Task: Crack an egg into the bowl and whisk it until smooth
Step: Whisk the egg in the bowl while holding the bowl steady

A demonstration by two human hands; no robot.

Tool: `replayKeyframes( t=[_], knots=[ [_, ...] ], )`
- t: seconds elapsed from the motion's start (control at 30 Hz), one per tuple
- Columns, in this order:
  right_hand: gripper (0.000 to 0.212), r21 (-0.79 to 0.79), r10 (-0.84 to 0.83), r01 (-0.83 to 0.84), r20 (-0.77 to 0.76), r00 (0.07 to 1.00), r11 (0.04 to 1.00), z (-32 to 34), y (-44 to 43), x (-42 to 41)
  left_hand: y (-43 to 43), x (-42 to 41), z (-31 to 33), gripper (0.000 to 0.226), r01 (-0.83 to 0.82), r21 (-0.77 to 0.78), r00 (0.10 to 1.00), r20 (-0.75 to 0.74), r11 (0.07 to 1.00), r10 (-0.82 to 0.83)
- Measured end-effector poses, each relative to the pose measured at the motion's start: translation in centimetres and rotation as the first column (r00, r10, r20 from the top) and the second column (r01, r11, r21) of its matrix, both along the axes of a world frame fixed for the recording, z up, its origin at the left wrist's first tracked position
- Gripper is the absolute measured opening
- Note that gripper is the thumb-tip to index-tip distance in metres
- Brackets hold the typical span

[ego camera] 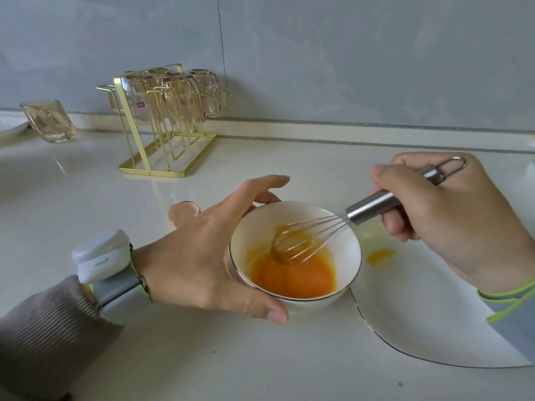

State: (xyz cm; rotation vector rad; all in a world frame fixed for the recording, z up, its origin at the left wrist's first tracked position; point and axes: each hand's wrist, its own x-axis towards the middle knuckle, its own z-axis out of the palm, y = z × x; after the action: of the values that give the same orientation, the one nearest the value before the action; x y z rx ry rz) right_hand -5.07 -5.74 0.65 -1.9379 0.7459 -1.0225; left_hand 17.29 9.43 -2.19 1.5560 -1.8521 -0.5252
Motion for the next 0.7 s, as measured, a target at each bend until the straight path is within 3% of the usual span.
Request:
replayKeyframes(
  t=[0.37, 0.7],
  knots=[
    [0.039, 0.089, -0.002, 0.002, -0.004, 1.0, 0.996, -0.01, 0.0, 0.09, -0.03, -0.02, -0.03, 0.126, 0.004, -0.011, 1.0, 0.027, 1.0, -0.004],
    [0.038, 0.072, -0.014, 0.014, -0.007, 1.0, 0.997, 0.15, -0.09, 0.12, -0.01, -0.01, -0.09, 0.123, -0.01, 0.013, 1.0, 0.022, 1.0, 0.01]
  ],
)
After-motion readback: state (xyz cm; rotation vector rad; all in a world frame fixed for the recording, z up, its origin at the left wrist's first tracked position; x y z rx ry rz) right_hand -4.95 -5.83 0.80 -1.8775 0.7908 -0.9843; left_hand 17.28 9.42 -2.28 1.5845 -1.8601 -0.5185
